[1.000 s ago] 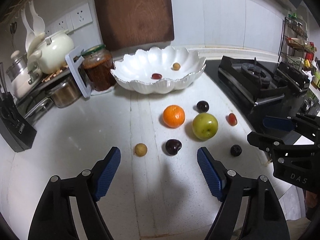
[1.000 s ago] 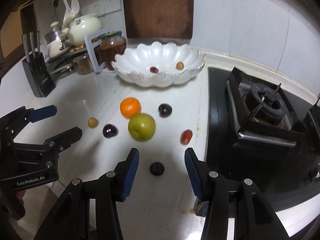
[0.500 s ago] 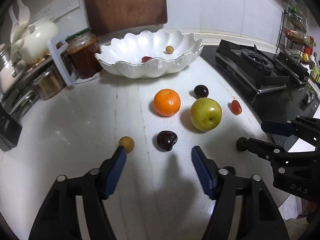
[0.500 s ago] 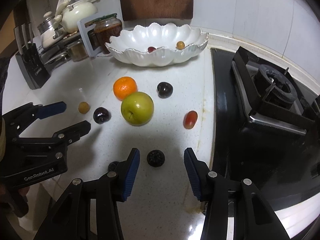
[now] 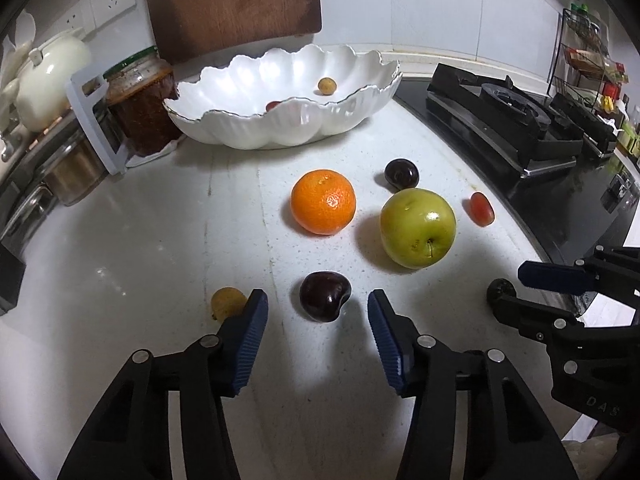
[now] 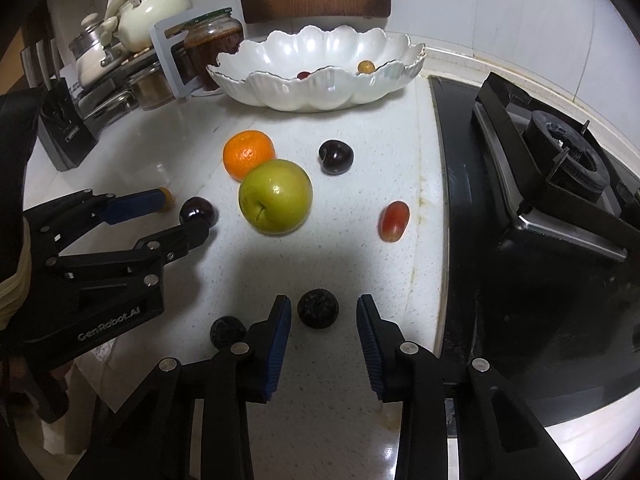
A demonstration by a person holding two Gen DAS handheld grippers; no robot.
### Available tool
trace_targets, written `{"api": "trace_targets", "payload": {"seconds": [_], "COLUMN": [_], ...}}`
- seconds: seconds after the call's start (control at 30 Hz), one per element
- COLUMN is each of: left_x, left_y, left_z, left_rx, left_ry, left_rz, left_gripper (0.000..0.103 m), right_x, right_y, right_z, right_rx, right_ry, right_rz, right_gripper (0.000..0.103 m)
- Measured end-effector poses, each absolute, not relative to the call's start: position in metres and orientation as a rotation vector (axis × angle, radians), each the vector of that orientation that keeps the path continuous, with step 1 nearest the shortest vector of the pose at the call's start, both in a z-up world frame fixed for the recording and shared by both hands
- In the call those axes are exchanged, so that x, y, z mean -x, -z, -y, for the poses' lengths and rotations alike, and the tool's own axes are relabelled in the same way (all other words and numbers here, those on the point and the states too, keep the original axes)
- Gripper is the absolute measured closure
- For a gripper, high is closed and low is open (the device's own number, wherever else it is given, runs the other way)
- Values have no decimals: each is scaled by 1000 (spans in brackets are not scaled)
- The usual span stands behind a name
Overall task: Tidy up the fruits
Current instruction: 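Grasp the blueberry with the right tool while the left tool grasps the dark plum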
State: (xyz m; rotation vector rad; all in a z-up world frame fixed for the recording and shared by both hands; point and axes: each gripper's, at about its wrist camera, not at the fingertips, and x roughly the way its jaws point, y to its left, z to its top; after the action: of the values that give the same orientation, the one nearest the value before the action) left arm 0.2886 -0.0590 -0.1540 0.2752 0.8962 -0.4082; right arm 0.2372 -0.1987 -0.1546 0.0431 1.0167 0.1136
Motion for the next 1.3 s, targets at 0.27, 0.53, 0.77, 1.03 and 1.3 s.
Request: {"api": "trace_targets", "payload": {"seconds": [0.27,0.53,0.77,1.03,1.3], "left_x": [-294,-297,-295,-287,-279], "left_y": [161,165,162,147,129], "left_z": [61,63,62,59,57], "left_rx": [-260,-253,-243,-204,-175], "left_ry": [414,422,414,403,382], "left_rz": [-912,-918,-915,-906,-866], "left_gripper": [61,73,74,74,74], "right_x": [-240,-239,-239,-237,-238], "right_y": [159,160,158,145,128], "right_z": [197,196,198,199,203], "right_rx": [-46,-48,-48,-46,-49], "right_ry": [-113,-121,-118,-124,-133], "right_rz": [-1034,-1036,-1024,-980,-918], "right_gripper": [76,79,80,80,80]}}
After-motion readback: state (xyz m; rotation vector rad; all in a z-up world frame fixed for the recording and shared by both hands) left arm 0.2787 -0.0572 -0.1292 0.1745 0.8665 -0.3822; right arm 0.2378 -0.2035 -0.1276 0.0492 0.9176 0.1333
